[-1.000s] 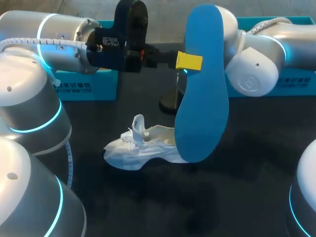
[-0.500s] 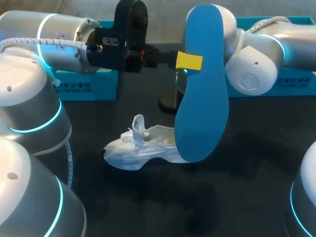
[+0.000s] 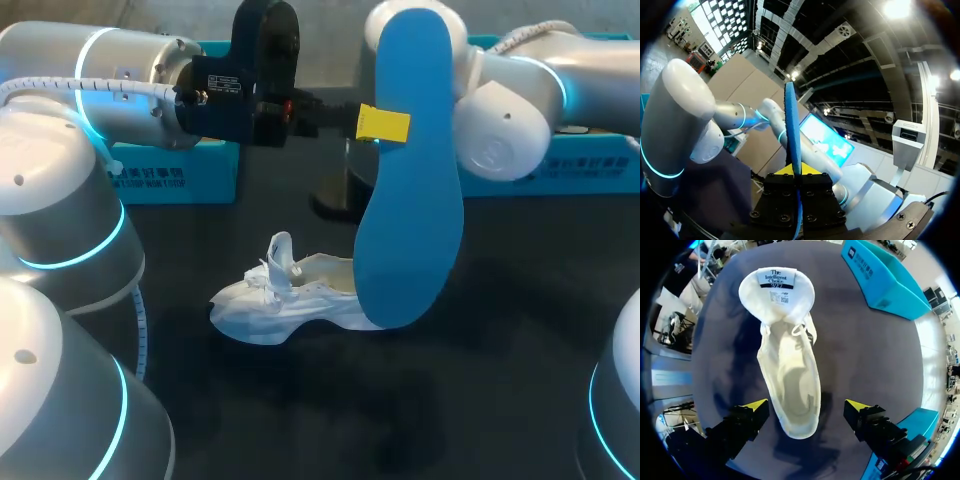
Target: Take the shoe out of the shoebox, open the shoe tongue, remove and reinsert the insole, then place the shoe into the shoebox
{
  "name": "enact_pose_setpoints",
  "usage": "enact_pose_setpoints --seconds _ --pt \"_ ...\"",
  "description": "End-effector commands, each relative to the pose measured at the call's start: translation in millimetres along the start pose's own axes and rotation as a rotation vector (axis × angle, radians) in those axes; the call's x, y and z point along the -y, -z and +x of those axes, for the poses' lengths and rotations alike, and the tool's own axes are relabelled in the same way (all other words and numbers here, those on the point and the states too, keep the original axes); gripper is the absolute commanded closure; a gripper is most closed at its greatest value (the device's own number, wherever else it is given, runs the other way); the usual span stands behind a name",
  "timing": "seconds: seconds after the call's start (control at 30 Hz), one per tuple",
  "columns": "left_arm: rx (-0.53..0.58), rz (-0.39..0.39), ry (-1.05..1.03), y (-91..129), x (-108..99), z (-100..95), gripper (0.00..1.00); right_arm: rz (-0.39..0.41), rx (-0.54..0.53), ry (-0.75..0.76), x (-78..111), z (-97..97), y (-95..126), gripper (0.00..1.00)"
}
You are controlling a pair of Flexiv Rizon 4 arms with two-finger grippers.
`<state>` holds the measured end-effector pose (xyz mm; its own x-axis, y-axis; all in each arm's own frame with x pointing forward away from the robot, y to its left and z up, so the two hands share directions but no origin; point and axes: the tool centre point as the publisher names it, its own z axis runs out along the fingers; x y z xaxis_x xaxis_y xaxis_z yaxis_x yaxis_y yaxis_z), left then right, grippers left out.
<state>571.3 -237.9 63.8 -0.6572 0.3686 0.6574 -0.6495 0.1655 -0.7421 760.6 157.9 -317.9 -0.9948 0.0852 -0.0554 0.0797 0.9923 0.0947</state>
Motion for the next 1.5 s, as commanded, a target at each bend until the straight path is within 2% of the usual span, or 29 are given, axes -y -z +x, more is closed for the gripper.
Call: enact_pose_setpoints --seconds 0.03,0.63,0.9,0.93,0.97,1.0,1.07,1.13,1.17,1.2,1.5 --pt "0.0 0.001 0.0 0 -1 -0.1 1.0 0.022 -0.02 0.02 -19.5 -13.7 -14 0.0" --pt "0.0 0.001 0.0 0 -1 -0.1 1.0 -0.002 -0.074 0.092 -38.2 -19.1 -52 0.0" --pt "0.0 0.001 0.0 0 -1 -0.1 1.0 -0.015 -0.08 0.094 -44.5 -19.1 -61 0.0" --pt "0.0 0.001 0.0 0 -1 -0.1 1.0 -0.017 -0.082 0.092 -44.4 -18.9 -63 0.08" --pt "0.0 0.001 0.0 0 -1 -0.1 1.0 -0.019 -0.085 0.091 -44.5 -18.2 -64 0.34" --pt "0.0 0.001 0.0 0 -1 -0.1 1.0 -0.021 -0.088 0.091 -44.7 -17.4 -66 0.51" --pt "0.0 0.001 0.0 0 -1 -0.1 1.0 -0.027 -0.097 0.093 -45.2 -15.5 -69 0.53" --pt "0.0 0.001 0.0 0 -1 -0.1 1.0 -0.028 -0.101 0.09 -44.8 -14.1 -71 0.71" --pt "0.0 0.001 0.0 0 -1 -0.1 1.0 -0.029 -0.103 0.088 -44.3 -13.4 -72 0.93" --pt "0.0 0.001 0.0 0 -1 -0.1 1.0 -0.031 -0.103 0.085 -43.8 -12.6 -72 1.0" --pt "0.0 0.001 0.0 0 -1 -0.1 1.0 -0.04 -0.101 0.114 -40.2 -6.0 -70 1.0"
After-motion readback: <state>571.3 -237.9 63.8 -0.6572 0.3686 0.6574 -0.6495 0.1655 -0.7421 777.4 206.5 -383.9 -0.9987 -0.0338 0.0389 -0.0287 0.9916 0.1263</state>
